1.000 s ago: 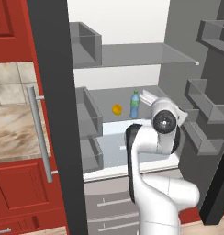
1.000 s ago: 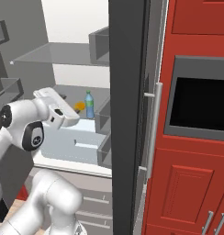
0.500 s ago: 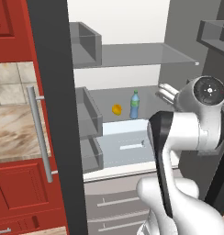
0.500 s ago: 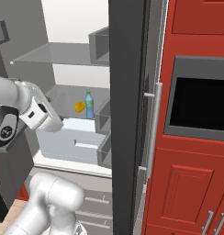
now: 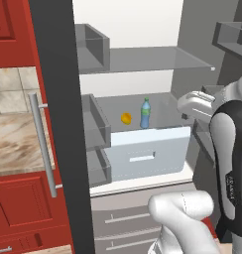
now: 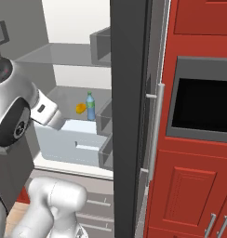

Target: Place the condiment bottle and mustard from the counter to the top shelf of the fridge. If the existing items in the fridge are on the top shelf, move them to other shelves.

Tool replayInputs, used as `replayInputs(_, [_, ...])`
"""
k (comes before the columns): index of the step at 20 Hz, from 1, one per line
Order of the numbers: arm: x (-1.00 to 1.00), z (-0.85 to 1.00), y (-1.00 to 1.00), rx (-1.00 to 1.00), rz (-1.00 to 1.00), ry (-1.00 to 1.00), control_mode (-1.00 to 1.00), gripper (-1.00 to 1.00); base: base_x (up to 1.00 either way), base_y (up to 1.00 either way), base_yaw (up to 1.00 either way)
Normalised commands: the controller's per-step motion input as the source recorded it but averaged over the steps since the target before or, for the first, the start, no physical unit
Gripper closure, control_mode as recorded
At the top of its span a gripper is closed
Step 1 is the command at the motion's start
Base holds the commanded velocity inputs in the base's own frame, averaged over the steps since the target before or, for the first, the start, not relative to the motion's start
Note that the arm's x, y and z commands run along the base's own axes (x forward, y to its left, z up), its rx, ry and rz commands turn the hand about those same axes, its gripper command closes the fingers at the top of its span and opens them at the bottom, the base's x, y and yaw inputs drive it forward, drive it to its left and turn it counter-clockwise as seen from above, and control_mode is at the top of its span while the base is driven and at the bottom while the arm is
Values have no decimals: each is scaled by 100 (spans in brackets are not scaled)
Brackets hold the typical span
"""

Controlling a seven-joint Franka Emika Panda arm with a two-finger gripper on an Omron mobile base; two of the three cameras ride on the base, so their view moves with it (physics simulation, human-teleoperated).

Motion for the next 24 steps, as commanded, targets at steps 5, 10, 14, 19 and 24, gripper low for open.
replayInputs(5, [10,0,5,-1,7,3,-100,-100,0,0,0])
replayInputs(10, [-5,0,49,-18,-6,-4,-100,-100,0,0,0])
replayInputs(14, [0,0,19,-11,-5,-3,-100,-100,0,0,0])
replayInputs(19, [-18,0,0,0,0,0,-100,-100,0,0,0])
replayInputs(24, [-78,0,4,0,4,-2,100,-100,-20,2,1])
